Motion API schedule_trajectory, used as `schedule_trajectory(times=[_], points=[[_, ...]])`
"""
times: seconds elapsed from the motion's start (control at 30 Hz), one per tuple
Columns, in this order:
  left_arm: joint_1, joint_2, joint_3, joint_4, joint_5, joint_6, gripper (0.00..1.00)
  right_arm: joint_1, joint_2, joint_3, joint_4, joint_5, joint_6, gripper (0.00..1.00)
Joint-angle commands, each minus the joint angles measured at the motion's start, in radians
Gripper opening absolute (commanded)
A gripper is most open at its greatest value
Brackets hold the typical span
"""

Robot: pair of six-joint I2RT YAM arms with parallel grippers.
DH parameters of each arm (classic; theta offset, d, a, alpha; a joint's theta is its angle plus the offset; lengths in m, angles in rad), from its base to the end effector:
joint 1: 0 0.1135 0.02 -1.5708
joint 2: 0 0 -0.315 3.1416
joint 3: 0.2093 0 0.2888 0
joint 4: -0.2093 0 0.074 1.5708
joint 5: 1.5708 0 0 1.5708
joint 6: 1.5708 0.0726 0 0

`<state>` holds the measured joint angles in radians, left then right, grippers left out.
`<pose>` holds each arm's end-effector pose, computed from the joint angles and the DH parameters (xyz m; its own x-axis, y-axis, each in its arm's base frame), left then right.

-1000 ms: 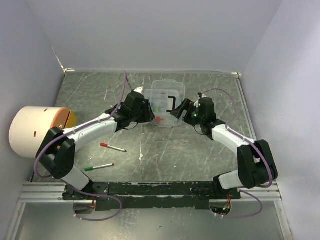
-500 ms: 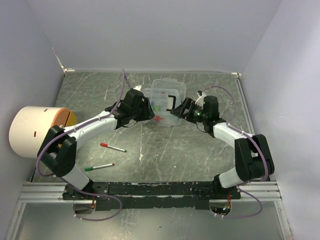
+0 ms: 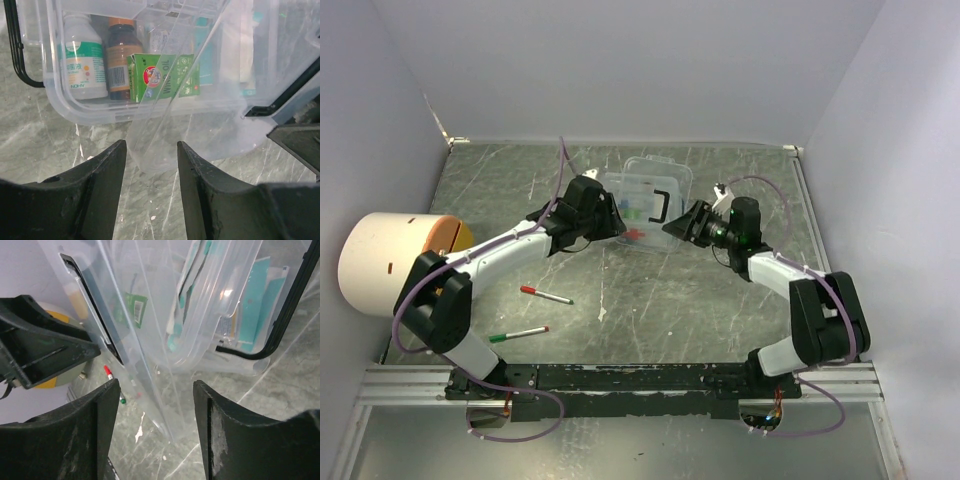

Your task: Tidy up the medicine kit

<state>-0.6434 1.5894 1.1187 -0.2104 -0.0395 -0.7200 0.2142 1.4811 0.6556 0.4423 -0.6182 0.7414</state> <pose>0.3367 -0.2489 0.2615 -0.7578 -0.2553 -0.6005 0.1001 0.8639 -0.4936 0.3340 0.1157 0.2105 -0.7411 0.4020 -0.5377 -0.2684 0.5567 0.7862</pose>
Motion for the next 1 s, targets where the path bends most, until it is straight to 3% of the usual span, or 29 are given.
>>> schedule_trajectory(times=[0.0, 0.37, 0.5, 0.63, 0.97], points=[[0.012, -0.015, 0.019, -0.012, 0.012, -0.006, 0.56, 0.005, -0.109, -0.042, 0.058, -0.034, 0.093, 0.57], [0.045, -0.028, 0.011, 0.021, 0.118, -0.032, 0.56, 0.006, -0.156, -0.096, 0.181, -0.091, 0.170, 0.55], [0.055, -0.039, -0.002, 0.042, 0.148, -0.036, 0.56, 0.008, -0.173, -0.132, 0.280, -0.114, 0.124, 0.60], [0.060, -0.034, -0.007, 0.056, 0.167, -0.027, 0.56, 0.011, -0.158, -0.092, 0.237, -0.129, 0.052, 0.60], [0.063, -0.035, -0.009, 0.064, 0.194, -0.032, 0.55, 0.028, -0.112, -0.071, 0.272, -0.089, 0.048, 0.50]])
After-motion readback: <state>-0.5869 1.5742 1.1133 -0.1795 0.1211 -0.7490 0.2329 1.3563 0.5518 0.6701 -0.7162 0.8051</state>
